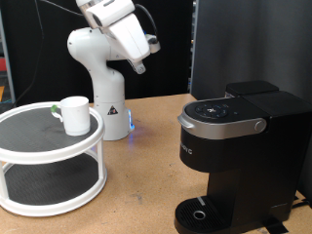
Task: Make a cup of coffee with the keurig machine
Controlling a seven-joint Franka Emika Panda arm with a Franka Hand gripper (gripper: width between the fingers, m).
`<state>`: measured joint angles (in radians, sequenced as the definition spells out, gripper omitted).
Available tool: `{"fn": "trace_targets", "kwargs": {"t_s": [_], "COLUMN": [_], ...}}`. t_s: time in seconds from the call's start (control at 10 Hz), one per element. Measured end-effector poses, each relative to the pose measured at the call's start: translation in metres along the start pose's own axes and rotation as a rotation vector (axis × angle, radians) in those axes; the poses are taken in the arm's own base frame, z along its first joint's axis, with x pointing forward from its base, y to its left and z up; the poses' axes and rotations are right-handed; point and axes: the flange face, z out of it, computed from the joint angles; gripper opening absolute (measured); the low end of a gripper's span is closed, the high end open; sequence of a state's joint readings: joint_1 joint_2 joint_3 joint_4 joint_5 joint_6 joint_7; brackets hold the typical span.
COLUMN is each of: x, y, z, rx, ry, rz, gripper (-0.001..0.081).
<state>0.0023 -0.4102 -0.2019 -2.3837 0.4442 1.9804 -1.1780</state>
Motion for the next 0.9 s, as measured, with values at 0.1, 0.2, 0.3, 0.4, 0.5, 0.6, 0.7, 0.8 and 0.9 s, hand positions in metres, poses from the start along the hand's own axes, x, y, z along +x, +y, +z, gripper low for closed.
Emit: {"fn": "trace_targets", "kwargs": {"t_s": [0.1, 0.2, 0.3, 0.4, 0.5, 0.6, 0.7, 0.8, 0.9], "x": [0.0, 0.0, -0.001, -0.003, -0.009, -0.016, -0.025, -0.034, -0.038], "y": [0.0, 0.001, 0.001, 0.002, 0.003, 0.005, 0.006, 0.004, 0.001], "z": [0.001, 0.004, 0.006, 0.007, 0.006, 0.003, -0.001, -0.004, -0.007], "rx": [0.0, 0.014, 0.037, 0.061, 0.077, 0.082, 0.081, 0.091, 0.099], "ry": [-0.003, -0.001, 0.018, 0.044, 0.054, 0.065, 0.079, 0.058, 0.042], "rz": [-0.003, 0.055, 0.138, 0.214, 0.264, 0.32, 0.368, 0.373, 0.37], "gripper": [0.0007, 0.0007, 0.0007, 0.0007, 0.0007, 0.0007, 0.0007, 0.0007, 0.0007]}}
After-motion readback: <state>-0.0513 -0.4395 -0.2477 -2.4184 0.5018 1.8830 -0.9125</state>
